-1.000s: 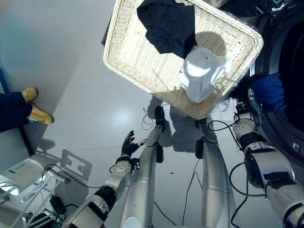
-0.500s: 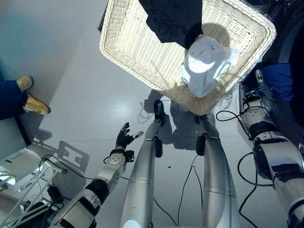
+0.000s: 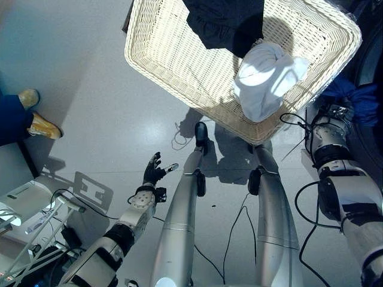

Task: Put the clothes into the washing machine.

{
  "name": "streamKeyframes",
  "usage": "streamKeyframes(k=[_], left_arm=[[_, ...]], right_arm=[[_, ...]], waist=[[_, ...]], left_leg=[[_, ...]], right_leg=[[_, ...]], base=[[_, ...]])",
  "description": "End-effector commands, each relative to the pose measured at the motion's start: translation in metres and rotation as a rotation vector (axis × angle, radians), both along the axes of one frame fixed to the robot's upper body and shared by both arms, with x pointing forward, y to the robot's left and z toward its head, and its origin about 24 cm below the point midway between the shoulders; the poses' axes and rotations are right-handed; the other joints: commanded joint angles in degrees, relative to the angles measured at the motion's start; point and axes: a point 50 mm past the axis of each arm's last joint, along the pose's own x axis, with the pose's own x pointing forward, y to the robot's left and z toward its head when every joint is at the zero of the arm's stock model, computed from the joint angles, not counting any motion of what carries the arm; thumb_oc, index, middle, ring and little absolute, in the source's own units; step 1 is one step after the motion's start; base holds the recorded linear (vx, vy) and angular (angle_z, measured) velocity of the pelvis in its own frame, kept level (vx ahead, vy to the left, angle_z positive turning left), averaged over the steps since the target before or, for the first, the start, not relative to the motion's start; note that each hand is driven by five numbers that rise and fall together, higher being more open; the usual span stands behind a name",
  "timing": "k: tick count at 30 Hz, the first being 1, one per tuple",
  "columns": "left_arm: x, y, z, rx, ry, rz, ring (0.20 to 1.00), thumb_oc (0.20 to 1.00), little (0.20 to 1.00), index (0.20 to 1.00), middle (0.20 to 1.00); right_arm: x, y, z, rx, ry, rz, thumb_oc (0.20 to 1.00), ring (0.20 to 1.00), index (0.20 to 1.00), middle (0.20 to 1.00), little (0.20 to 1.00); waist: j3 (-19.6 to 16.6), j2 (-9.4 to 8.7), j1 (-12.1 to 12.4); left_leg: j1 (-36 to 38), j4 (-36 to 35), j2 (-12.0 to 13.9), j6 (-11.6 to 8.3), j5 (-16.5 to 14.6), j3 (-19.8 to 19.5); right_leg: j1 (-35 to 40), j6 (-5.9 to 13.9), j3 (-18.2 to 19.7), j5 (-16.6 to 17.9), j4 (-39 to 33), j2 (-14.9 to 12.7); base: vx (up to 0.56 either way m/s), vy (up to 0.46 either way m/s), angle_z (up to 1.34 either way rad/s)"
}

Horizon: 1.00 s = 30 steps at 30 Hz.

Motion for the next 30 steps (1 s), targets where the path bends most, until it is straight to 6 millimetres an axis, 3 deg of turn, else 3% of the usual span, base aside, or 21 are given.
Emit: streamKeyframes(k=[1, 4, 5, 12, 15, 19, 22, 23, 24, 25, 27, 28, 30], left_arm=[[-0.021, 0.002, -0.020, -0.031, 0.055, 0.041, 1.000, 1.000, 1.000, 1.000, 1.000], [-0.023, 0.003, -0.021, -0.024, 0.066, 0.040, 1.000, 1.000, 1.000, 1.000, 1.000], [-0.026, 0.007, -0.022, -0.018, 0.074, 0.043, 1.000, 1.000, 1.000, 1.000, 1.000], [-0.033, 0.025, -0.028, 0.004, 0.116, 0.063, 1.000, 1.000, 1.000, 1.000, 1.000], [-0.037, 0.038, -0.032, 0.013, 0.140, 0.076, 1.000, 1.000, 1.000, 1.000, 1.000], [-0.042, 0.046, -0.037, 0.018, 0.156, 0.086, 1.000, 1.000, 1.000, 1.000, 1.000], [-0.047, 0.057, -0.042, 0.017, 0.170, 0.099, 1.000, 1.000, 1.000, 1.000, 1.000], [-0.045, 0.058, -0.043, 0.019, 0.179, 0.098, 1.000, 1.000, 1.000, 1.000, 1.000], [-0.043, 0.057, -0.042, 0.022, 0.179, 0.094, 1.000, 1.000, 1.000, 1.000, 1.000], [-0.039, 0.054, -0.039, 0.030, 0.180, 0.084, 1.000, 1.000, 1.000, 1.000, 1.000], [-0.035, 0.054, -0.036, 0.040, 0.180, 0.076, 1.000, 1.000, 1.000, 1.000, 1.000], [-0.030, 0.055, -0.032, 0.043, 0.185, 0.066, 1.000, 1.000, 1.000, 1.000, 1.000], [-0.028, 0.058, -0.028, 0.047, 0.189, 0.060, 1.000, 1.000, 1.000, 1.000, 1.000]], right_arm=[[-0.043, -0.057, 0.018, -0.076, -0.051, -0.318, 0.200, 0.200, 0.200, 0.200, 0.200], [-0.047, -0.057, 0.026, -0.162, -0.031, -0.339, 0.200, 0.200, 0.200, 0.200, 0.200], [-0.055, -0.057, 0.042, -0.299, -0.017, -0.397, 0.200, 0.200, 0.200, 0.200, 0.200], [-0.078, -0.058, 0.076, -0.604, 0.060, -0.524, 0.200, 0.200, 0.200, 0.200, 0.200], [-0.083, -0.055, 0.103, -0.835, 0.159, -0.556, 0.200, 0.200, 0.200, 0.200, 0.200], [-0.091, -0.064, 0.110, -0.825, 0.128, -0.557, 0.200, 0.200, 0.200, 0.200, 0.200], [-0.116, -0.096, 0.100, -0.503, -0.065, -0.615, 0.200, 0.200, 0.200, 0.200, 0.200], [-0.129, -0.121, 0.063, -0.083, -0.190, -0.682, 0.369, 0.369, 0.369, 0.369, 0.369], [-0.131, -0.128, 0.052, -0.009, -0.206, -0.701, 0.846, 0.846, 0.846, 0.846, 0.846], [-0.135, -0.133, 0.046, 0.070, -0.197, -0.732, 1.000, 1.000, 1.000, 1.000, 1.000], [-0.135, -0.135, 0.045, 0.144, -0.162, -0.732, 1.000, 1.000, 1.000, 1.000, 1.000], [-0.123, -0.136, 0.046, 0.220, -0.067, -0.618, 1.000, 1.000, 1.000, 1.000, 1.000], [-0.103, -0.133, 0.044, 0.159, 0.040, -0.416, 1.000, 1.000, 1.000, 1.000, 1.000]], waist=[[0.1, 5.99, -3.5], [0.1, 5.50, -3.8], [0.1, 4.82, -4.5], [0.1, 2.36, -6.5], [0.1, 0.71, -7.6], [0.1, -0.33, -8.2], [0.1, -1.37, -8.6], [0.1, -1.50, -8.8], [0.1, -1.47, -8.6], [0.1, -1.36, -8.3], [0.1, -1.30, -8.0], [0.1, -0.91, -7.5], [0.1, -0.68, -7.2]], left_leg=[[3.2, -4.8, -3.0, 0.78, 0.9, 3.0], [4.9, -5.3, -3.2, 0.97, 1.0, 3.3], [6.7, -5.6, -3.3, 1.14, 0.9, 3.8], [11.7, -6.8, -3.6, 1.50, 0.2, 5.2], [14.3, -7.5, -3.3, 1.51, -0.3, 6.4], [16.0, -8.0, -2.9, 1.34, -0.6, 7.2], [17.8, -8.2, -2.5, 1.07, -1.0, 7.5], [18.5, -8.2, -2.5, 0.93, -1.2, 7.0], [18.7, -8.4, -2.6, 0.95, -1.2, 6.8], [18.8, -8.6, -2.7, 1.00, -1.0, 6.5], [18.8, -8.6, -2.9, 1.02, -0.9, 6.3], [18.5, -8.6, -3.1, 1.09, -0.6, 5.9], [18.0, -8.5, -3.1, 1.18, -0.3, 5.6]], right_leg=[[3.3, 3.84, 0.7, -5.4, 2.4, 4.9], [5.0, 3.82, 0.8, -4.9, 1.4, 5.1], [6.8, 3.92, 0.8, -4.1, 0.0, 5.1], [12.0, 4.45, 0.9, -1.5, -4.8, 5.3], [14.7, 4.83, 0.9, -0.1, -7.6, 5.2], [16.5, 4.88, 0.9, 0.2, -8.7, 5.3], [18.5, 4.73, 0.7, -0.6, -8.8, 5.4], [19.4, 4.78, 0.5, -1.1, -8.3, 5.3], [19.6, 4.79, 0.4, -1.1, -8.3, 5.2], [19.9, 4.78, 0.2, -1.1, -8.5, 5.0], [19.9, 4.75, -0.1, -0.9, -8.5, 4.8], [19.7, 4.68, -0.4, -0.5, -8.5, 4.6], [19.2, 4.63, -0.6, -0.1, -8.6, 4.4]], base=[[-0.03, 0.027, -0.05], [-0.03, 0.034, -0.02], [-0.05, 0.059, -0.07], [-0.03, 0.045, -0.15], [-0.02, 0.033, -0.11], [-0.01, 0.018, -0.15], [0.01, -0.011, -0.03], [0.03, -0.039, -0.01], [0.03, -0.061, 0.01], [0.01, -0.035, 0.03], [0.00, -0.070, 0.14], [-0.01, -0.086, 0.20], [-0.01, -0.060, 0.11]])
